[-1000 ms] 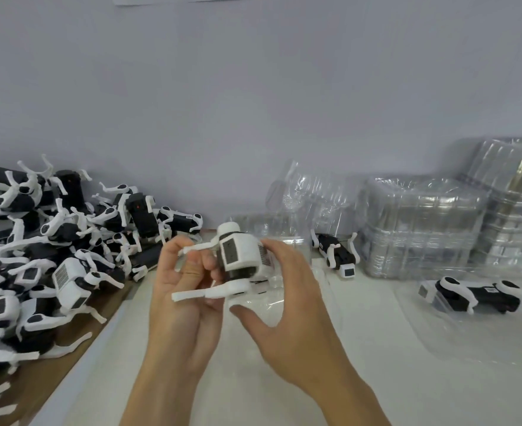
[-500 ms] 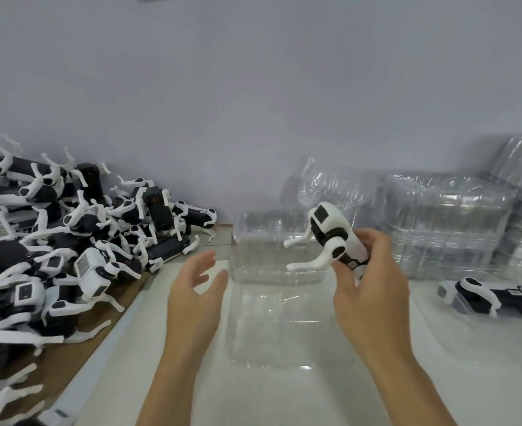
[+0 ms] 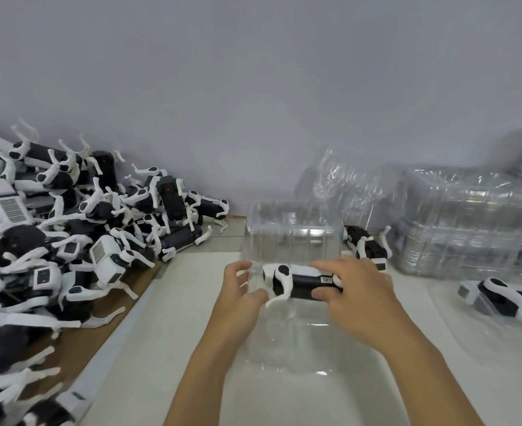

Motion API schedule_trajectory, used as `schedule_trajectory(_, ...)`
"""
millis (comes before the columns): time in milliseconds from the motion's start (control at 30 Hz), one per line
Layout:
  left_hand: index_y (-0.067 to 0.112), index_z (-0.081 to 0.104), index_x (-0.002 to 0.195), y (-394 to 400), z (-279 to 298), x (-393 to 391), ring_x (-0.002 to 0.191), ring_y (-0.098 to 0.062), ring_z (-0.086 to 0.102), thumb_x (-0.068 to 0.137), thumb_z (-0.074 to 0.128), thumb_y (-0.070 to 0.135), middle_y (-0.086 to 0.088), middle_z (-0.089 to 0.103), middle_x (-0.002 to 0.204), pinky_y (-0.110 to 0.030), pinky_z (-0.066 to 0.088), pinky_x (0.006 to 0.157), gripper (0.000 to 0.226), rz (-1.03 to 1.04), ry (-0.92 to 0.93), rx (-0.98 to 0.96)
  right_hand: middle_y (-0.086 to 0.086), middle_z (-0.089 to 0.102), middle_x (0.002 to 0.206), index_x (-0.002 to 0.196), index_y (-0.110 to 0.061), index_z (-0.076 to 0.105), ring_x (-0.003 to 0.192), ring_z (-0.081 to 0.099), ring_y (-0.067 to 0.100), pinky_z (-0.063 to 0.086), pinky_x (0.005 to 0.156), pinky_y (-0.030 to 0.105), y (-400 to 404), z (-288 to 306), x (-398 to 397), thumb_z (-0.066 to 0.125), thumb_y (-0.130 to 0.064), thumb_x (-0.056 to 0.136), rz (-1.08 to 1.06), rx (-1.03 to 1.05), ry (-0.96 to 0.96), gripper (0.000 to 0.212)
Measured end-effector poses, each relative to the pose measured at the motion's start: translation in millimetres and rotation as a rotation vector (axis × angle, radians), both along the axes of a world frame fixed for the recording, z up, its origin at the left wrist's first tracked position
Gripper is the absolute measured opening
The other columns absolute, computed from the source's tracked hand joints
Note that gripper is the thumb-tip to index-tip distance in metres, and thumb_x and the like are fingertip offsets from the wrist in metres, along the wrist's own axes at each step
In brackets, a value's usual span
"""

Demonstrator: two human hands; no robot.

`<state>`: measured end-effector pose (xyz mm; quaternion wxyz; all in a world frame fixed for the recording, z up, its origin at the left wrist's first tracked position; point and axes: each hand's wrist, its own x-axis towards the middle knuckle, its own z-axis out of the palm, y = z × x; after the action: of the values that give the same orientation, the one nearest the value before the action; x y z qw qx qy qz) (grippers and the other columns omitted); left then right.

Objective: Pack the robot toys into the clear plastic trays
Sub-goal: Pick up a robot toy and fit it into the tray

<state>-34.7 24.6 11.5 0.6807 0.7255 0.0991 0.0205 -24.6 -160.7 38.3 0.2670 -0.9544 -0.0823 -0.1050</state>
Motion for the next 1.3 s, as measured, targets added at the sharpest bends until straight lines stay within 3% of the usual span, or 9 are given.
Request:
schedule_trajectory(200,0.046,0.048,0.127,-2.0,-0.5,1.3,0.108,-0.004,0.057,0.087,0.055,0.009,0.022,0.051,0.124,-0.023,0.041,0.075,0.055,-0.006,0.014,-0.011,-0.015,0.052,0.102,0.108,-0.031,0.066,0.110,0.039,0.015,0.011,0.075,0.032,2.2,-9.9,5.5,0.068,-0.028,0.089,-0.012,-0.008,0.011,0.020)
schedule_trajectory(333,0.045,0.053,0.117,-2.1,-1.9,3.6,0.102,-0.018,0.062,0.087,0.062,0.035,0.008,0.065,0.111,-0.032,0.044,0.078,0.032,0.049,0.064,-0.095,-0.018,0.048,0.104,0.112,-0.040,0.065,0.109,0.037,0.013,0.012,0.078,0.032,4.6,-13.5,5.8,0.067,-0.032,0.090,0.008,-0.027,0.001,0.023)
schedule_trajectory(433,0.050,0.051,0.109,1.5,-2.5,2.6,0.091,-0.016,0.064,0.092,0.063,0.045,0.006,0.068,0.102,-0.025,0.047,0.067,0.022,0.070,0.100,-0.096,-0.019,0.051,0.104,0.114,-0.044,0.064,0.107,0.037,0.012,0.011,0.077,0.032,11.9,-14.5,5.7,0.069,-0.034,0.089,0.013,-0.032,-0.027,0.027)
schedule_trajectory(533,0.049,0.053,0.118,5.1,-1.6,1.8,0.083,-0.012,0.058,0.092,0.063,0.047,0.004,0.066,0.106,-0.023,0.042,0.059,0.029,0.089,0.103,-0.102,-0.019,0.053,0.102,0.116,-0.045,0.066,0.103,0.038,0.010,0.013,0.078,0.030,20.8,-15.4,3.7,0.075,-0.033,0.084,-0.042,0.029,-0.075,0.036)
schedule_trajectory(667,0.042,0.062,0.113,7.3,-1.1,1.9,0.076,-0.013,0.056,0.094,0.062,0.042,0.000,0.062,0.100,-0.020,0.043,0.053,0.020,0.094,0.104,-0.126,-0.013,0.054,0.102,0.105,-0.042,0.071,0.106,0.047,0.015,0.022,0.081,0.033,26.2,-16.7,0.9,0.080,-0.032,0.079,-0.097,0.040,-0.104,0.029)
schedule_trajectory(767,0.040,0.061,0.108,6.2,-4.2,3.4,0.071,-0.012,0.053,0.095,0.056,0.022,0.005,0.059,0.089,-0.025,0.038,0.056,0.023,0.124,0.066,-0.075,-0.015,0.053,0.101,0.109,-0.043,0.071,0.107,0.047,0.014,0.028,0.086,0.033,27.3,-16.9,1.5,0.082,-0.036,0.077,-0.099,0.023,-0.070,0.035)
schedule_trajectory(967,0.038,0.059,0.107,5.9,-5.6,5.4,0.080,-0.014,0.058,0.091,0.051,0.007,0.006,0.057,0.107,-0.026,0.040,0.060,0.035,0.183,0.031,0.013,-0.018,0.049,0.100,0.113,-0.042,0.069,0.112,0.045,0.011,0.026,0.089,0.032,26.7,-13.6,0.5,0.081,-0.042,0.077,-0.063,0.045,-0.023,0.037)
schedule_trajectory(1100,0.036,0.059,0.110,6.1,-6.4,6.7,0.077,-0.016,0.057,0.091,0.050,0.007,0.004,0.058,0.107,-0.027,0.040,0.060,0.035,0.213,0.045,0.019,-0.012,0.055,0.118,0.114,-0.040,0.068,0.122,0.044,0.014,0.035,0.106,0.043,13.3,-1.6,1.1,0.074,-0.044,0.083,-0.039,0.211,-0.004,0.031)
schedule_trajectory(1300,0.041,0.060,0.108,6.3,-5.7,5.1,0.078,-0.013,0.059,0.090,0.054,0.011,0.009,0.059,0.108,-0.026,0.041,0.061,0.035,0.202,0.043,0.067,-0.013,0.052,0.109,0.090,-0.045,0.065,0.109,0.051,0.011,0.045,0.093,0.038,-12.8,0.1,-1.6,0.083,-0.042,0.075,-0.112,0.274,0.141,0.023)
